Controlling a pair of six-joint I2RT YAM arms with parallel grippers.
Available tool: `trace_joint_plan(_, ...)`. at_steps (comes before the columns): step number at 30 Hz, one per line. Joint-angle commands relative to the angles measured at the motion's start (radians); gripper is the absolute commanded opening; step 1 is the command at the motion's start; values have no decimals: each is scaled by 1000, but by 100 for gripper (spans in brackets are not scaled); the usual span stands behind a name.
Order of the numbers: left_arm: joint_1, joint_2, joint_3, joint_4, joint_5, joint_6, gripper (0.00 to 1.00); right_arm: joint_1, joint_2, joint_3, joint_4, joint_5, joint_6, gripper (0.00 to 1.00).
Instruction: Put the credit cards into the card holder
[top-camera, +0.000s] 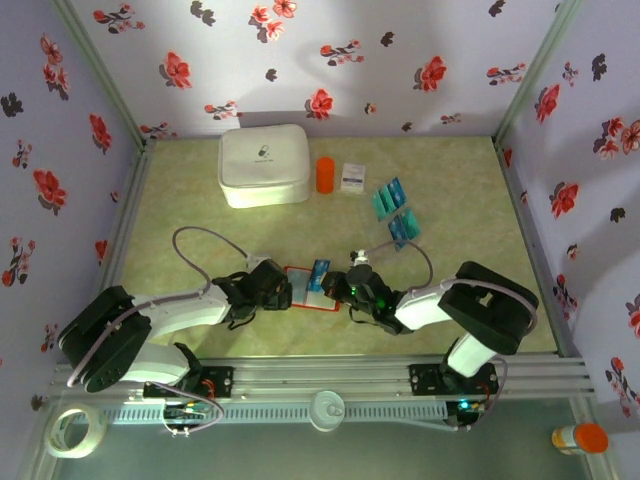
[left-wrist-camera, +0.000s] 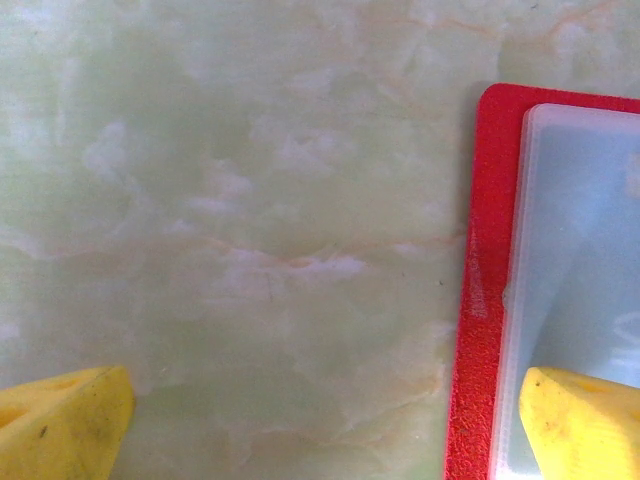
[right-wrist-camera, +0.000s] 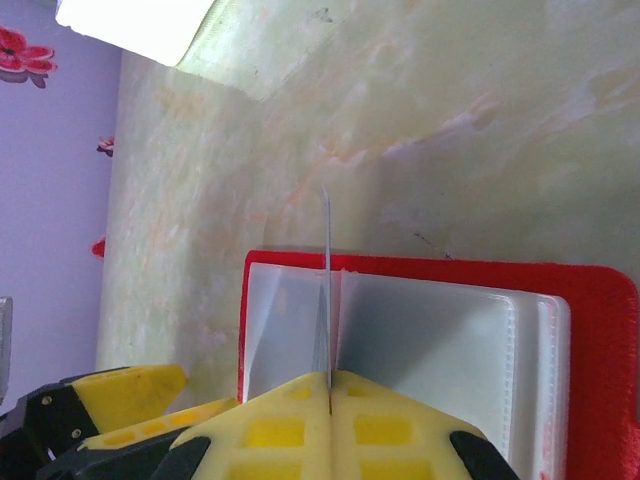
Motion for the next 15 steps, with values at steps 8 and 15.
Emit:
trace_joint_plan(8,-4,-7,-20,-13,-25,-18,100,9,16,-6,47,-2,25,0)
trace_joint_plan(15,-3,-6,-20,-12,-24,-19,100,8,21,-8,54,-7,32,0)
